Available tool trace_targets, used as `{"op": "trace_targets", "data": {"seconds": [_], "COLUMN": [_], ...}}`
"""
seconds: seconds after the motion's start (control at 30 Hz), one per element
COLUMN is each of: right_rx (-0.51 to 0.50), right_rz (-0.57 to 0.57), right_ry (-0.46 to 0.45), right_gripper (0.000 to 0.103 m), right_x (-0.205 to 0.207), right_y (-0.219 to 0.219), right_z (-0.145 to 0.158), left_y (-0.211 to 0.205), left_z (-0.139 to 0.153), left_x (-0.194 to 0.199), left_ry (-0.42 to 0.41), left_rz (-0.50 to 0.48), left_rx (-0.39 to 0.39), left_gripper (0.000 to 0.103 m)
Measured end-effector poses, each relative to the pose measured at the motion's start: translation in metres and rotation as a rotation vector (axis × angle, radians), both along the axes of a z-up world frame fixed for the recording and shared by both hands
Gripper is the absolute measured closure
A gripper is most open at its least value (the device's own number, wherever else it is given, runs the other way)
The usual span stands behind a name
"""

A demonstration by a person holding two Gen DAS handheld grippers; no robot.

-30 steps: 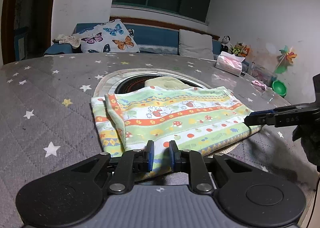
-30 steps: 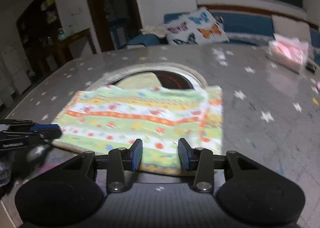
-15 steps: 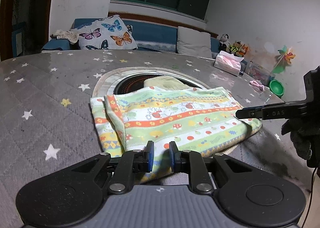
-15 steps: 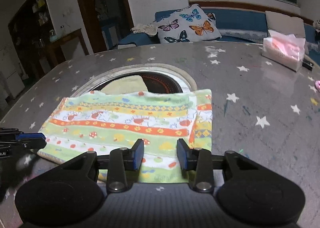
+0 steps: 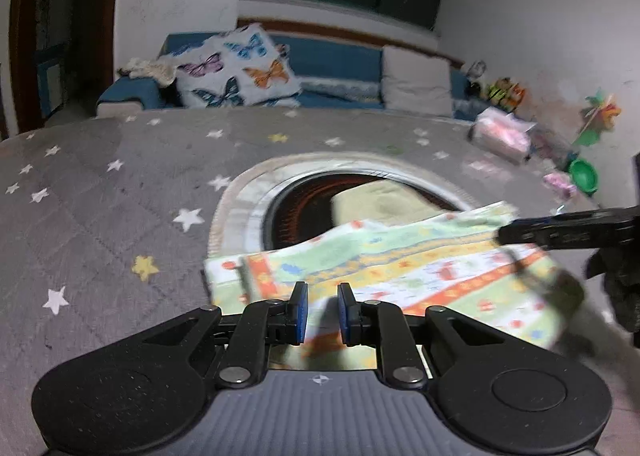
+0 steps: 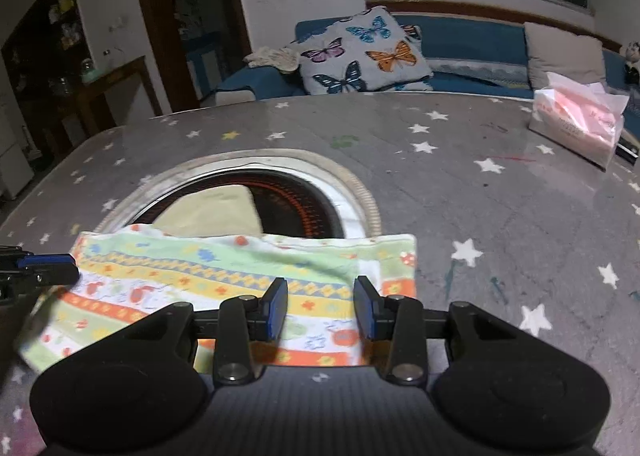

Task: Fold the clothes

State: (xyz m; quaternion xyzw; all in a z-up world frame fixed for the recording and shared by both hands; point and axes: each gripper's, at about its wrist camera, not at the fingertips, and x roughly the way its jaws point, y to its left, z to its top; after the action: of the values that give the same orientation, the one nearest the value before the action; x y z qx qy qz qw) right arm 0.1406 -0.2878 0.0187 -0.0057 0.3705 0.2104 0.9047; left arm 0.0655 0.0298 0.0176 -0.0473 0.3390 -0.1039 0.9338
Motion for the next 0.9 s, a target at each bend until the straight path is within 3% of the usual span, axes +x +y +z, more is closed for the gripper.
{"op": "trace_targets", "data": {"seconds": [0.2, 0.4, 0.6, 0.9], "right_rx": [-0.025, -0.003, -0.012, -0.066], "right_rz": [0.018, 0.13, 0.223, 0.426], "right_ry": [-0.028, -0.061, -0.071, -0.097], "right_gripper": [0.066, 0.066, 0.066, 0.066], "right_x": [-0.008, -0.029, -0.048, -0.097], "right_y": [0.005, 0.038, 0.076, 0.125], "right_z": [0.011, 0.026, 0.03, 0.034], "left_y": [0.016, 0.022, 0.022, 0.054], "left_z": [0.0, 0.007, -0.006, 0.015], "left_x": [0.002, -0.005, -0.005, -0.013], "left_ry": [0.001, -0.021, -0.002, -0.011], "left_rz": [0.047, 0.063, 0.069, 0.146], "left_rx": [0.004, -0.007, 0.034, -0.04], "left_gripper": [0.087, 0.086, 0.086, 0.082]}}
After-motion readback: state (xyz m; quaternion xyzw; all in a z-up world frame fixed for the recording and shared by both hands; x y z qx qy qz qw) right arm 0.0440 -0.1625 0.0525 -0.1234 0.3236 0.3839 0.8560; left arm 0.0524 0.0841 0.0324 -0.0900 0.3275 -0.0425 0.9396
